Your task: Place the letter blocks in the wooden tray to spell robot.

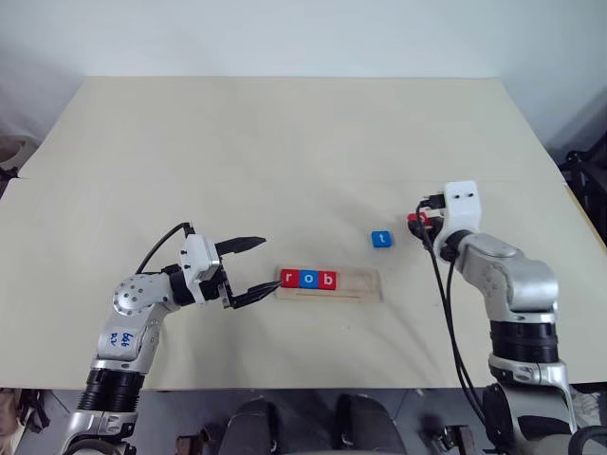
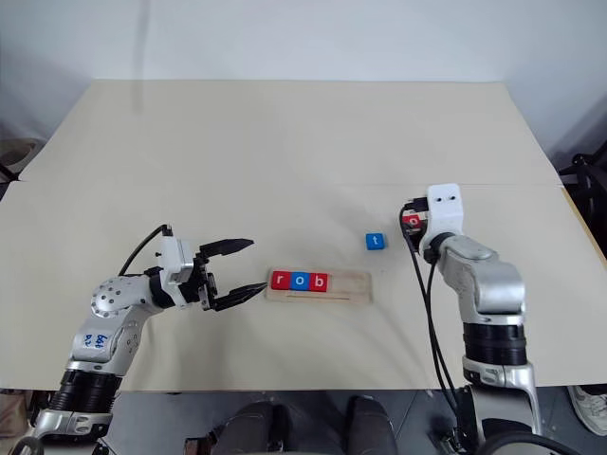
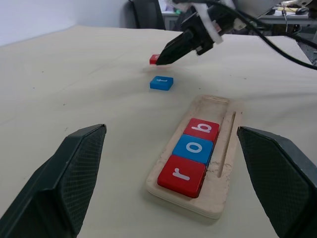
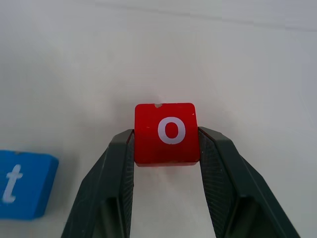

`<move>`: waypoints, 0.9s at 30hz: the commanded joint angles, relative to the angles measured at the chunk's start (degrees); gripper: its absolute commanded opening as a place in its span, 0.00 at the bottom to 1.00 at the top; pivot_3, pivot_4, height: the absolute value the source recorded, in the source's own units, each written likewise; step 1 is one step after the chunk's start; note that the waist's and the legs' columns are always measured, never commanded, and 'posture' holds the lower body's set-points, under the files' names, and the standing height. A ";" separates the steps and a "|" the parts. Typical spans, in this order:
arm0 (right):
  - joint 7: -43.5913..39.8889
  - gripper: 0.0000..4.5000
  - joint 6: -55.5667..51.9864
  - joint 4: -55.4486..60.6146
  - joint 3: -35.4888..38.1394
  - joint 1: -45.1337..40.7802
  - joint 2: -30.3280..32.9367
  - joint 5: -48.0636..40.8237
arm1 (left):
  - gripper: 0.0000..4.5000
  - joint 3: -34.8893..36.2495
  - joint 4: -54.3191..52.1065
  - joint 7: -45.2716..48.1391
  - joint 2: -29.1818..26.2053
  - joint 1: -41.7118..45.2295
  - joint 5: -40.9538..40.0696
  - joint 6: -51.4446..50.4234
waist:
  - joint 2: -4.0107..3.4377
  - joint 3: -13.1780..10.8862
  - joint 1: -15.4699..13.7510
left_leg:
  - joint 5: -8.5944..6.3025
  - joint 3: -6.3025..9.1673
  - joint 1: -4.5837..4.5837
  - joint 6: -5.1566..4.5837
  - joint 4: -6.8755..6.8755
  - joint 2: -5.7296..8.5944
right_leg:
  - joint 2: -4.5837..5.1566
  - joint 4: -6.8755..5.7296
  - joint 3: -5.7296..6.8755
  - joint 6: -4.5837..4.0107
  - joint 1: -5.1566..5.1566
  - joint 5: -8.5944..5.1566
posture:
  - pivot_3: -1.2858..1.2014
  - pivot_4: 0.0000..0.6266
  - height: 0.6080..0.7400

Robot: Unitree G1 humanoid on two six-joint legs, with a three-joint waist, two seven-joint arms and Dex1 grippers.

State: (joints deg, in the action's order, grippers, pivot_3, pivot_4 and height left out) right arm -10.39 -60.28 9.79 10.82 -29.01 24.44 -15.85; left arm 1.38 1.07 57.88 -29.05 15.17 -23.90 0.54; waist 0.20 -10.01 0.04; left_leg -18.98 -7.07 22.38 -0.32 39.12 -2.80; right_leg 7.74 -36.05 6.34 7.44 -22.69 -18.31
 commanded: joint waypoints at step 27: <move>-41.59 1.00 18.14 13.06 4.37 24.06 23.85 -8.12 | 1.00 0.96 3.07 3.65 0.14 2.00 0.10 1.84 | 0.04 -0.01 0.06 | -0.07 0.12 -0.08 -0.11 -0.08 0.03 | -0.05 0.14 -0.08 0.02 0.06 0.01 | 0.52 0.24 1.00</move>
State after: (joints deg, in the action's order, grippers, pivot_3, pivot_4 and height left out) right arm -44.74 -51.37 25.36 16.37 -5.49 46.22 -24.94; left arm 1.33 6.76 61.86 -28.29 17.48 -23.86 1.54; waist 0.24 -10.02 0.10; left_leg -19.05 -6.96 22.28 -0.43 39.04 -2.76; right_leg 7.68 -35.91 6.27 7.46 -22.60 -18.30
